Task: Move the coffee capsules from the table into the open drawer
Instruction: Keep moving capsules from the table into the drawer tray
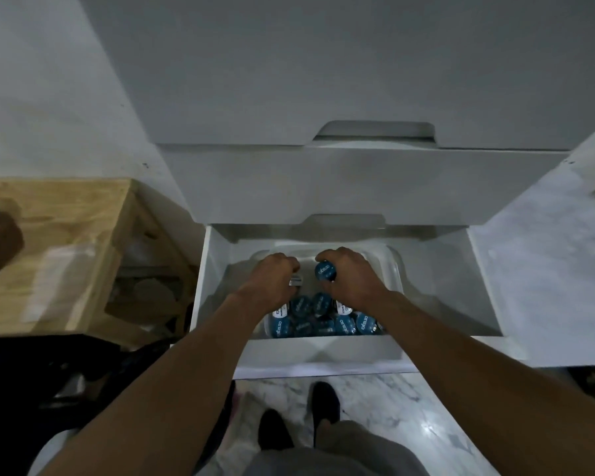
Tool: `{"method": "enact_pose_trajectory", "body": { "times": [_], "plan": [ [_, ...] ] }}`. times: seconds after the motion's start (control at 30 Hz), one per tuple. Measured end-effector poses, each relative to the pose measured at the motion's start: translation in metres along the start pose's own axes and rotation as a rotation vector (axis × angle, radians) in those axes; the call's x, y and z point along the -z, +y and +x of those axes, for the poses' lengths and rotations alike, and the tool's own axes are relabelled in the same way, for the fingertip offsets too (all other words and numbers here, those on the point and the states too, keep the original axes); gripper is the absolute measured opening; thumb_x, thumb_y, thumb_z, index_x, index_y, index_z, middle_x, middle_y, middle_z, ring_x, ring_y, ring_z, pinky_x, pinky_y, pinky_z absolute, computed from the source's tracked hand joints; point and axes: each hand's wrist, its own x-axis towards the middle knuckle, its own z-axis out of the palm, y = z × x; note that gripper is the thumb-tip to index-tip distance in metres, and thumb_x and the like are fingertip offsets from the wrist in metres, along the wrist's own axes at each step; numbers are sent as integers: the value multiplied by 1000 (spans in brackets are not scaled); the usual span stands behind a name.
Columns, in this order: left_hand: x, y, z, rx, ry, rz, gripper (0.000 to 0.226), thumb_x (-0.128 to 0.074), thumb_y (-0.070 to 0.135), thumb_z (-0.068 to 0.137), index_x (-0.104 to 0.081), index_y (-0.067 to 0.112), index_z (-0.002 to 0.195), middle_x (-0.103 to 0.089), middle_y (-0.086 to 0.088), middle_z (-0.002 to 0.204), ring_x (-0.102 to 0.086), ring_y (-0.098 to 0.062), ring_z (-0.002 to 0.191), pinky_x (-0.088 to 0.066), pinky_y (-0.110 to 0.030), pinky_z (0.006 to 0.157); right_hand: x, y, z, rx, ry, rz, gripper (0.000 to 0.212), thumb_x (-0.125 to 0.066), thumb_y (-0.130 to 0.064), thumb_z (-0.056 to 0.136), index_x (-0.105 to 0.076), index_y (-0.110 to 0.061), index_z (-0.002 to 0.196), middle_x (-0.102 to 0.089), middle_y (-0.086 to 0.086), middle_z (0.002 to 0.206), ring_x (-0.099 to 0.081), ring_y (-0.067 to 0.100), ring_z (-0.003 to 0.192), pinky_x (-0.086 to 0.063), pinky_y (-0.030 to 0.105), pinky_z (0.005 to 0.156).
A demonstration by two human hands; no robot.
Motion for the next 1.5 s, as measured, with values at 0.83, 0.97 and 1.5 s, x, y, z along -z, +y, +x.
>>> {"method": "enact_pose_trajectory", "body": {
  "times": [0.83, 0.97, 1.5],
  "plan": [
    [14, -10, 12, 0, -83, 107, 17, -65, 23, 86, -66, 10, 98, -65, -12, 102, -58, -22, 87, -42, -28, 71, -6, -9, 17, 31, -82, 59, 37, -62, -4, 84, -63, -11, 120, -63, 14, 119, -59, 28, 108, -48, 30, 94],
    [12, -12, 11, -7, -54, 182, 7, -60, 16, 88, -62, 10, 92, -62, -11, 97, -58, -23, 88, -40, -28, 68, -9, -16, 19, 42, -106, 57, 38, -63, -4, 84, -62, -10, 121, -64, 14, 120, -59, 28, 109, -49, 32, 95],
    [5, -20, 7, 40, -97, 142, 23, -62, 22, 88, -62, 12, 108, -59, -11, 110, -59, -25, 96, -41, -29, 73, -18, -15, 16, 45, -172, 97, 40, -64, -6, 83, -60, -12, 123, -62, 12, 124, -58, 26, 112, -48, 31, 96]
  ]
}}
